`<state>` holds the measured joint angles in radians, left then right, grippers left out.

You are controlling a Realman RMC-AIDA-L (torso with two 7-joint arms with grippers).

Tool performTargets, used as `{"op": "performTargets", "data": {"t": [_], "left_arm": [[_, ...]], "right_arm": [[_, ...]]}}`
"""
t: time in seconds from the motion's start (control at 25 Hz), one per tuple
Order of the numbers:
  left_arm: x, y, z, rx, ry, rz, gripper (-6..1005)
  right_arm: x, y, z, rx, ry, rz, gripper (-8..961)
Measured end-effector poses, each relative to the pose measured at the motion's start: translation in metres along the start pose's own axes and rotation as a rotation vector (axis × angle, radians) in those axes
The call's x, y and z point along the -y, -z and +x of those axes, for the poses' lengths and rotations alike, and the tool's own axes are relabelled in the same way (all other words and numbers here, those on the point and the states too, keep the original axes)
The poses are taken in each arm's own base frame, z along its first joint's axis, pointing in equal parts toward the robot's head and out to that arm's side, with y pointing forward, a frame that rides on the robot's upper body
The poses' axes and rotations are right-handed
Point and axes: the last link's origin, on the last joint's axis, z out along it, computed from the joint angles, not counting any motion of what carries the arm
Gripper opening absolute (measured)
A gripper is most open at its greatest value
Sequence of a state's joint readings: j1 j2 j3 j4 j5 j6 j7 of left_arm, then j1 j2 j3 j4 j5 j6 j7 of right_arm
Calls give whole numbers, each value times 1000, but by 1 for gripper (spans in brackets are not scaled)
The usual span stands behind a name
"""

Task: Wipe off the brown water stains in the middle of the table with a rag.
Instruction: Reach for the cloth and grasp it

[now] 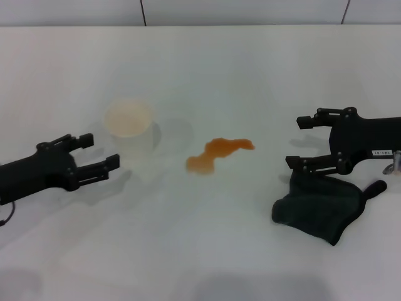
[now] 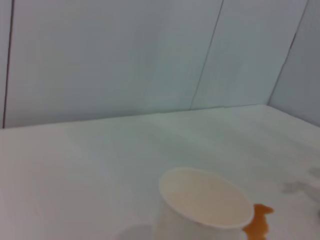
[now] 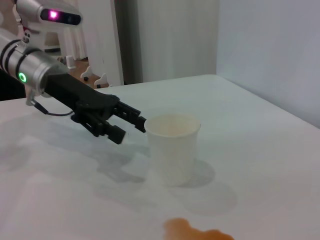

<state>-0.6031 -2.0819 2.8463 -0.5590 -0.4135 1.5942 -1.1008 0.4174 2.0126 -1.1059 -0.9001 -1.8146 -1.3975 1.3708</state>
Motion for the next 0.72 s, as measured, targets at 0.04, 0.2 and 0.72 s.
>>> {"op": "performTargets", "data": {"t": [0.04, 0.2, 0.72], "left_arm": [[0, 5, 0, 6, 20, -6, 866], [-4, 21, 2, 20, 83, -40, 866], [-6, 23, 74, 368, 199, -239, 861]], "right_arm": [[0, 0, 0, 0, 1, 0, 856], [0, 0, 0, 0, 1, 1, 855], [2, -1, -2, -3, 5, 6, 855]]}}
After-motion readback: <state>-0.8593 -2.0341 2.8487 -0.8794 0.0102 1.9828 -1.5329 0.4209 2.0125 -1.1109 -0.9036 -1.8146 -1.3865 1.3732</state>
